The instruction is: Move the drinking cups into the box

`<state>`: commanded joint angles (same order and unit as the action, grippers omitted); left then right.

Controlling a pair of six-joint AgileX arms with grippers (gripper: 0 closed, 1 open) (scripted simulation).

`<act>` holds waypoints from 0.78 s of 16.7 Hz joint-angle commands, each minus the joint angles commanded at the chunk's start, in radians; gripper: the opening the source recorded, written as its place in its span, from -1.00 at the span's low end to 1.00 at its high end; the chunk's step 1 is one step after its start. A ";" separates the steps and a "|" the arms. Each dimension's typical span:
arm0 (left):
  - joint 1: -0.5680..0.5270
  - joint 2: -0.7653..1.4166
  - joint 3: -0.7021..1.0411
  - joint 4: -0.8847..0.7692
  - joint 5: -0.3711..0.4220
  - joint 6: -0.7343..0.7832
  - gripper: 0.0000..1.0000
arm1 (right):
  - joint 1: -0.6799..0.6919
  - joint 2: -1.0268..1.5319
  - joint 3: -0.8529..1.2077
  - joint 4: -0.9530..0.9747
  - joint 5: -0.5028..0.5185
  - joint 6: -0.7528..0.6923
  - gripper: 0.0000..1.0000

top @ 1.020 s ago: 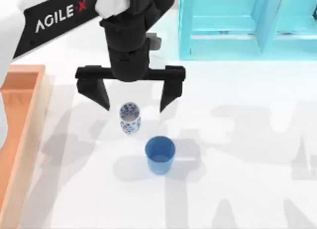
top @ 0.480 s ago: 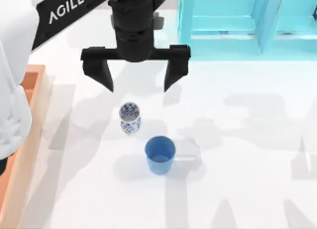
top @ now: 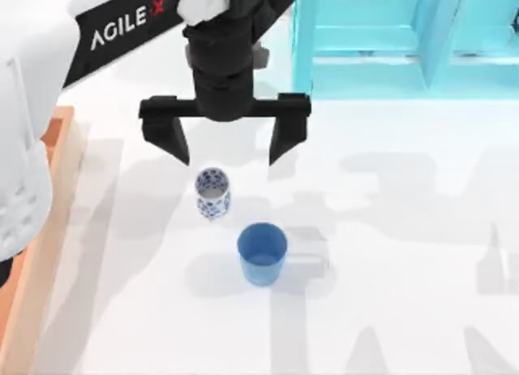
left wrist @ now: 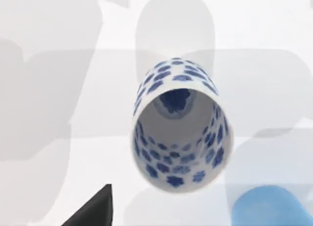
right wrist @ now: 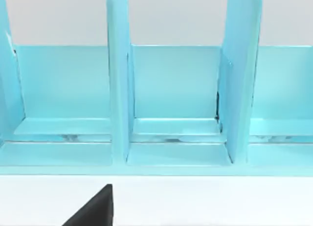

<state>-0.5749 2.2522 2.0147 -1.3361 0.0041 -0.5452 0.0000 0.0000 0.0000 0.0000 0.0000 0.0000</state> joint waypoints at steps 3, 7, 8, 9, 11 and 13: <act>0.001 0.013 -0.135 0.158 0.000 0.002 1.00 | 0.000 0.000 0.000 0.000 0.000 0.000 1.00; 0.001 0.026 -0.231 0.258 0.000 0.002 1.00 | 0.000 0.000 0.000 0.000 0.000 0.000 1.00; 0.001 0.026 -0.231 0.259 0.000 0.002 1.00 | 0.000 0.000 0.000 0.000 0.000 0.000 1.00; 0.001 0.026 -0.231 0.259 0.000 0.002 1.00 | 0.000 0.000 0.000 0.000 0.000 0.000 1.00; 0.001 0.026 -0.231 0.259 0.000 0.002 0.85 | 0.000 0.000 0.000 0.000 0.000 0.000 1.00; 0.001 0.026 -0.231 0.259 0.000 0.002 0.55 | 0.000 0.000 0.000 0.000 0.000 0.000 1.00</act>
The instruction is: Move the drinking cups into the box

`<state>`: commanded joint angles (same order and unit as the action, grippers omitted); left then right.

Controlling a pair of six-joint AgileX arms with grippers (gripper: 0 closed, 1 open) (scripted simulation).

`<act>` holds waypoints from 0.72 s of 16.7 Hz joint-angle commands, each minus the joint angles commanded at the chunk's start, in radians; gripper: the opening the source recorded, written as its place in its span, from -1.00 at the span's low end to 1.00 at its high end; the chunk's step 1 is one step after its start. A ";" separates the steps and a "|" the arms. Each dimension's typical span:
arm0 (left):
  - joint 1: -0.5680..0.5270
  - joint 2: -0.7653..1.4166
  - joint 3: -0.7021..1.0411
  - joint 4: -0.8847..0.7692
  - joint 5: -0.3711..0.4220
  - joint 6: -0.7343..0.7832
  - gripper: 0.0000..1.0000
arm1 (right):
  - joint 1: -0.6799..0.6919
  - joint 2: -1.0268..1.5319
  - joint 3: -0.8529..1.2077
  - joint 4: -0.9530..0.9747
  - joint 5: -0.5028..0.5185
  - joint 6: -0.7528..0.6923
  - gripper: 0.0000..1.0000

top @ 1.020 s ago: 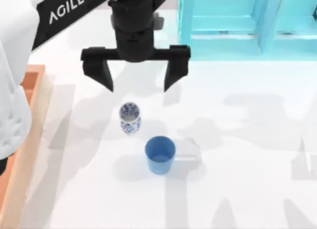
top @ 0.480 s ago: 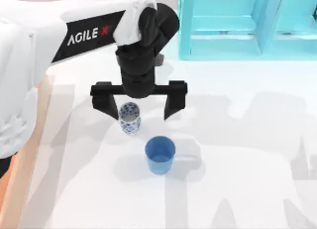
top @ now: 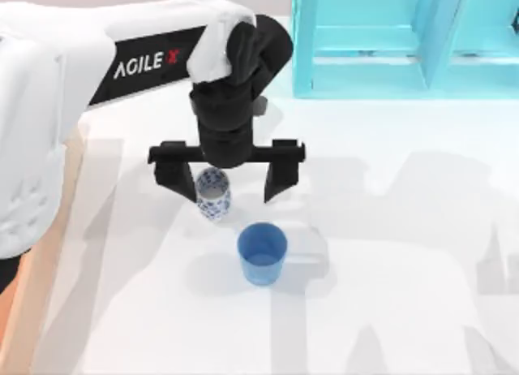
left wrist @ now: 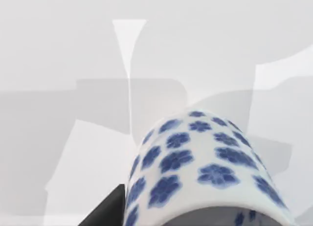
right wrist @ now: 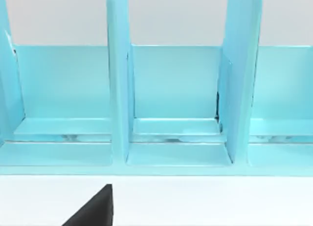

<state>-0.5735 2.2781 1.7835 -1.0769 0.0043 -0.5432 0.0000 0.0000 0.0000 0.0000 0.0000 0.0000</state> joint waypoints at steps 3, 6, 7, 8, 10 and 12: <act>0.000 0.000 0.000 0.000 0.000 0.000 0.10 | 0.000 0.000 0.000 0.000 0.000 0.000 1.00; 0.000 0.000 0.000 0.000 0.000 0.000 -0.36 | 0.000 0.000 0.000 0.000 0.000 0.000 1.00; 0.000 0.000 0.000 0.000 0.000 0.000 -0.51 | 0.000 0.000 0.000 0.000 0.000 0.000 1.00; 0.000 0.000 0.000 0.000 0.000 0.000 -0.66 | 0.000 0.000 0.000 0.000 0.000 0.000 1.00; 0.000 0.000 0.000 0.000 0.000 0.000 -0.96 | 0.000 0.000 0.000 0.000 0.000 0.000 1.00; 0.000 0.000 0.000 0.000 0.000 0.000 -1.00 | 0.000 0.000 0.000 0.000 0.000 0.000 1.00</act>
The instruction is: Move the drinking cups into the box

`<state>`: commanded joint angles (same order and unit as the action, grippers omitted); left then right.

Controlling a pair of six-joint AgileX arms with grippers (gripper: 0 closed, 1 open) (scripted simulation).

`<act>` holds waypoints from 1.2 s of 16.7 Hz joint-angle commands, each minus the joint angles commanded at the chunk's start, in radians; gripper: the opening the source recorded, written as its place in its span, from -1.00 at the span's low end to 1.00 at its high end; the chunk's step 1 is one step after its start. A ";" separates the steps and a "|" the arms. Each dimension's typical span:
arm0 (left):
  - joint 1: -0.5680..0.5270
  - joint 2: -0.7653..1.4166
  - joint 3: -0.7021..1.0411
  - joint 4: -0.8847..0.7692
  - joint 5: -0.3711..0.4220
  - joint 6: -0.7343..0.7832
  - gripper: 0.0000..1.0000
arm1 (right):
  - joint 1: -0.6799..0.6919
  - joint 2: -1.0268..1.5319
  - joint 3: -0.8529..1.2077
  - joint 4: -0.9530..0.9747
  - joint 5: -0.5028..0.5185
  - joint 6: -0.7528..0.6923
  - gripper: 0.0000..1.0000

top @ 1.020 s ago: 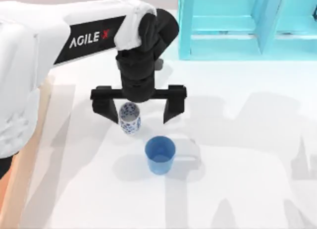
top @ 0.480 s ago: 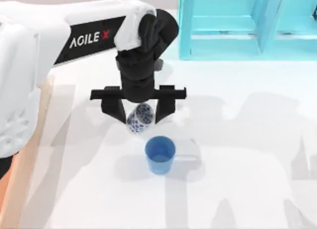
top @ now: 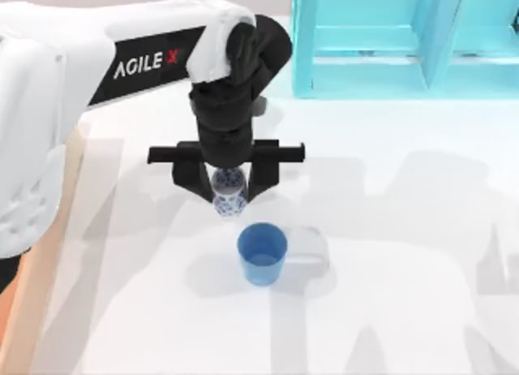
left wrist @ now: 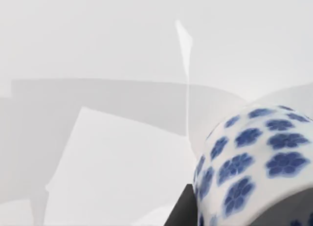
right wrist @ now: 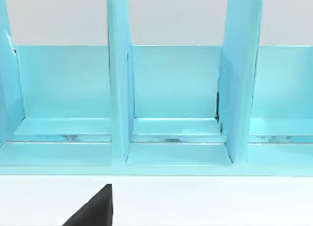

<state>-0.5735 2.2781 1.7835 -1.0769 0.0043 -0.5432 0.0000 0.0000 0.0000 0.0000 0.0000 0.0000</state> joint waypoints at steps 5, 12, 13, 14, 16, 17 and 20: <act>0.000 0.000 0.000 0.000 0.000 0.000 -1.00 | 0.000 0.000 0.000 0.000 0.000 0.000 1.00; 0.085 -0.102 0.016 -0.112 0.001 0.096 -1.00 | 0.000 0.000 0.000 0.000 0.000 0.000 1.00; 0.116 -0.135 0.020 -0.157 0.000 0.124 -1.00 | 0.000 0.000 0.000 0.000 0.000 0.000 1.00; 0.150 -0.169 0.024 -0.199 0.000 0.154 -1.00 | 0.000 0.000 0.000 0.000 0.000 0.000 1.00; 0.201 -0.221 0.031 -0.252 -0.001 0.201 -1.00 | 0.000 0.000 0.000 0.000 0.000 0.000 1.00; 0.211 -0.232 0.032 -0.263 -0.002 0.212 -1.00 | 0.000 0.000 0.000 0.000 0.000 0.000 1.00; 0.213 -0.233 0.032 -0.264 -0.002 0.213 -1.00 | 0.000 0.000 0.000 0.000 0.000 0.000 1.00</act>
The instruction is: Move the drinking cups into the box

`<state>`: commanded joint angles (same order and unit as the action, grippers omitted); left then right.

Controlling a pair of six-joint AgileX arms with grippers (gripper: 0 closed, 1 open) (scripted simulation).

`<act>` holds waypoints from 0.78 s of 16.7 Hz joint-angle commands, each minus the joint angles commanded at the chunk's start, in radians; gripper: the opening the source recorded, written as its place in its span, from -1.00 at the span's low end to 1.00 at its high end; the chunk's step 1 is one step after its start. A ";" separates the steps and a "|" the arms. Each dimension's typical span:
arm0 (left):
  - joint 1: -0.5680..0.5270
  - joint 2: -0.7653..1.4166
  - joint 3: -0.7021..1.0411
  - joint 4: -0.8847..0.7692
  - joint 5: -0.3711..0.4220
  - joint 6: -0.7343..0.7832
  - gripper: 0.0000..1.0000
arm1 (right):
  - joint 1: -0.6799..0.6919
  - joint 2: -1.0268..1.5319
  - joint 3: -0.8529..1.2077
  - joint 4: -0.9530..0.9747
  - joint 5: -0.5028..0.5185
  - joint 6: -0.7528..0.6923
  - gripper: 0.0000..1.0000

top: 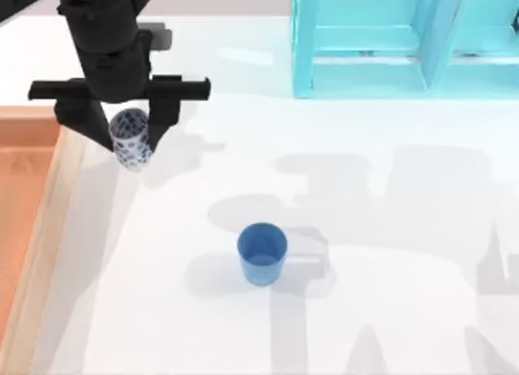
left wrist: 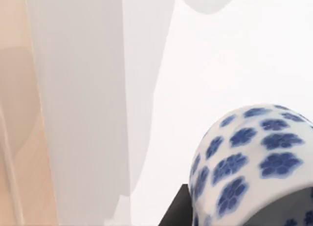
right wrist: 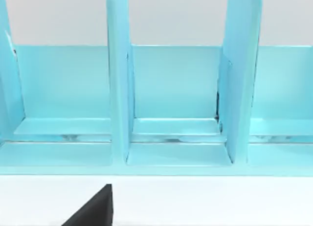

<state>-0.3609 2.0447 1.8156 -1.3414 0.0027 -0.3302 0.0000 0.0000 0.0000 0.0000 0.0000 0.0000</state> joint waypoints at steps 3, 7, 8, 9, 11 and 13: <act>0.007 -0.007 -0.012 0.002 -0.001 0.012 -1.00 | 0.000 0.000 0.000 0.000 0.000 0.000 1.00; 0.135 -0.119 -0.105 -0.004 0.006 0.143 -1.00 | 0.000 0.000 0.000 0.000 0.000 0.000 1.00; 0.183 -0.159 -0.140 -0.006 0.007 0.192 -1.00 | 0.000 0.000 0.000 0.000 0.000 0.000 1.00; 0.235 -0.205 -0.180 -0.008 0.008 0.244 -1.00 | 0.000 0.000 0.000 0.000 0.000 0.000 1.00; 0.351 -0.305 -0.270 -0.012 0.010 0.356 -1.00 | 0.000 0.000 0.000 0.000 0.000 0.000 1.00; 0.472 -0.410 -0.364 -0.015 0.012 0.473 -1.00 | 0.000 0.000 0.000 0.000 0.000 0.000 1.00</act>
<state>0.1115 1.6351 1.4514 -1.3564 0.0152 0.1424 0.0000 0.0000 0.0000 0.0000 0.0000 0.0000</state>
